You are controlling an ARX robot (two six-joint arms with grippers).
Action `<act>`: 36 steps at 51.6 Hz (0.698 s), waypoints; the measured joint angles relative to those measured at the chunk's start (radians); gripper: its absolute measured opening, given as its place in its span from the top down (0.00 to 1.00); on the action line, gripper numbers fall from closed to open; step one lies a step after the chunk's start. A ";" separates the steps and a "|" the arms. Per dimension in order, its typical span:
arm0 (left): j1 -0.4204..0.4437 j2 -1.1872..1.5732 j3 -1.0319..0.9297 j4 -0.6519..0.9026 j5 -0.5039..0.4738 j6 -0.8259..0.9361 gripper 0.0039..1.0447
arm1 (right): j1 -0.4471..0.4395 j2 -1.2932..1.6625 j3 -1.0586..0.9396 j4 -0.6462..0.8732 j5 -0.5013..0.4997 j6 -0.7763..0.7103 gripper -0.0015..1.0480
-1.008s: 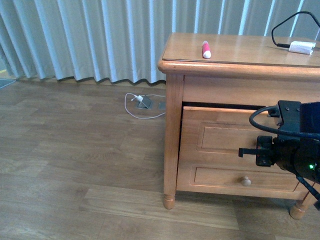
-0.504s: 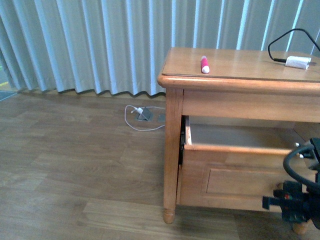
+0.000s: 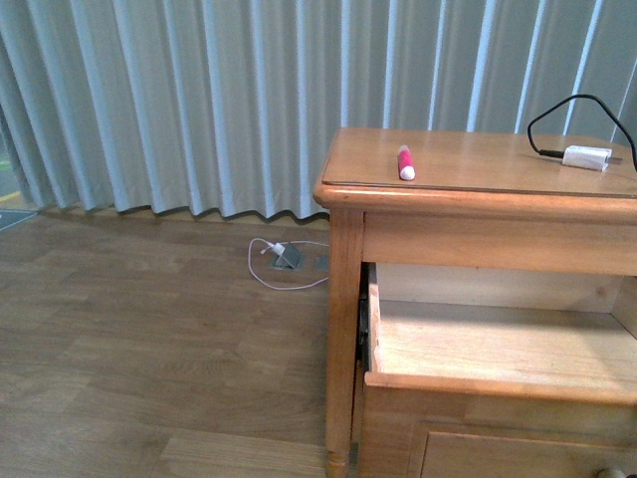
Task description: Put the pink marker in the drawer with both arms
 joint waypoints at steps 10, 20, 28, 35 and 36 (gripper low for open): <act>0.000 0.000 0.000 0.000 0.000 0.000 0.05 | -0.036 -0.275 -0.038 -0.262 -0.031 0.000 0.17; 0.000 0.000 0.000 0.000 0.000 0.000 0.05 | -0.137 -0.626 -0.037 -0.640 -0.142 -0.029 0.08; 0.000 0.000 0.000 0.000 0.000 0.000 0.05 | -0.241 -0.857 0.021 -0.924 -0.266 -0.076 0.08; 0.000 0.000 0.000 0.000 0.000 0.000 0.05 | -0.348 -1.001 0.092 -1.138 -0.396 -0.125 0.08; 0.000 0.000 0.000 0.000 0.000 0.000 0.05 | -0.365 -1.019 0.101 -1.167 -0.417 -0.132 0.08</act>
